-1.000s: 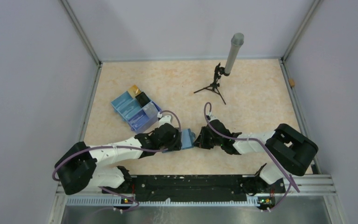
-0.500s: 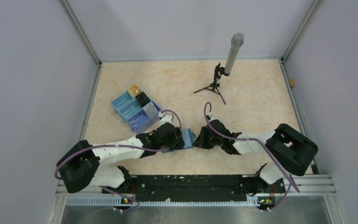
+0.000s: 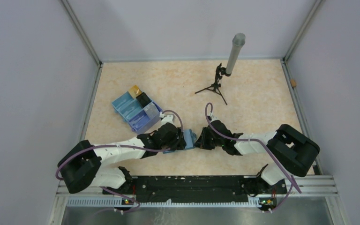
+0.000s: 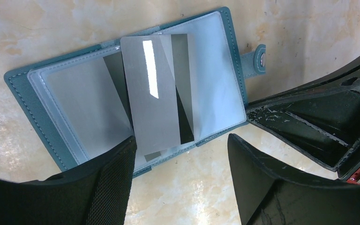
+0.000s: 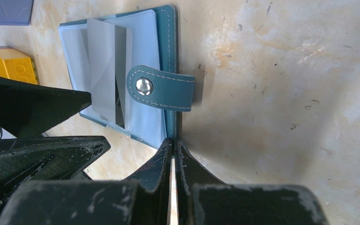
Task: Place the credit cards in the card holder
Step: Insert the credit card into the card holder.
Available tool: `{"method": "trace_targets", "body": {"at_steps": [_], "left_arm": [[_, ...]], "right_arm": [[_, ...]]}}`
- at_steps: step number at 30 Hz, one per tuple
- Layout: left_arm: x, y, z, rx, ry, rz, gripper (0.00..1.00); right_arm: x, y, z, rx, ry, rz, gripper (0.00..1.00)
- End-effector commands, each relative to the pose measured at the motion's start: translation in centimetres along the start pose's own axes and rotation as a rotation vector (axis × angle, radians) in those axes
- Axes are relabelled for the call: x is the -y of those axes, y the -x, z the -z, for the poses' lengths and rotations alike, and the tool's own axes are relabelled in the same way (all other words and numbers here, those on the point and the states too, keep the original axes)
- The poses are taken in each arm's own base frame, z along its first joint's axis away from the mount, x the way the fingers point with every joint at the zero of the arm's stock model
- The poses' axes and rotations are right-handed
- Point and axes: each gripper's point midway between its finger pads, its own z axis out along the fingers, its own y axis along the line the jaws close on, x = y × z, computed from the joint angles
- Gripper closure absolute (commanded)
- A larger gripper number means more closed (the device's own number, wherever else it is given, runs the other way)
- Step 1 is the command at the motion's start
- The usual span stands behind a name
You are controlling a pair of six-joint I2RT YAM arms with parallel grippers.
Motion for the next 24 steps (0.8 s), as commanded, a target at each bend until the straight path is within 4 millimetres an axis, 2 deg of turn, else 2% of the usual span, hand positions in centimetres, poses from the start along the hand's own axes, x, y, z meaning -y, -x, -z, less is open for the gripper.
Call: {"method": "trace_targets", "body": {"at_steps": [1, 14, 24], "left_arm": [[0.6, -1.2, -0.4, -0.051, -0.031, 0.03, 0.28], [2.2, -1.1, -0.5, -0.064, -0.089, 0.053, 0.29], [1.8, 0.7, -1.2, -0.001, -0.031, -0.027, 0.28]], "right_arm": [[2.9, -2.0, 0.0, -0.06, -0.095, -0.002, 1.0], [2.9, -2.0, 0.0, -0.061, -0.093, -0.003, 1.0], [3.1, -2.2, 0.1, -0.062, -0.095, -0.003, 1.0]]}}
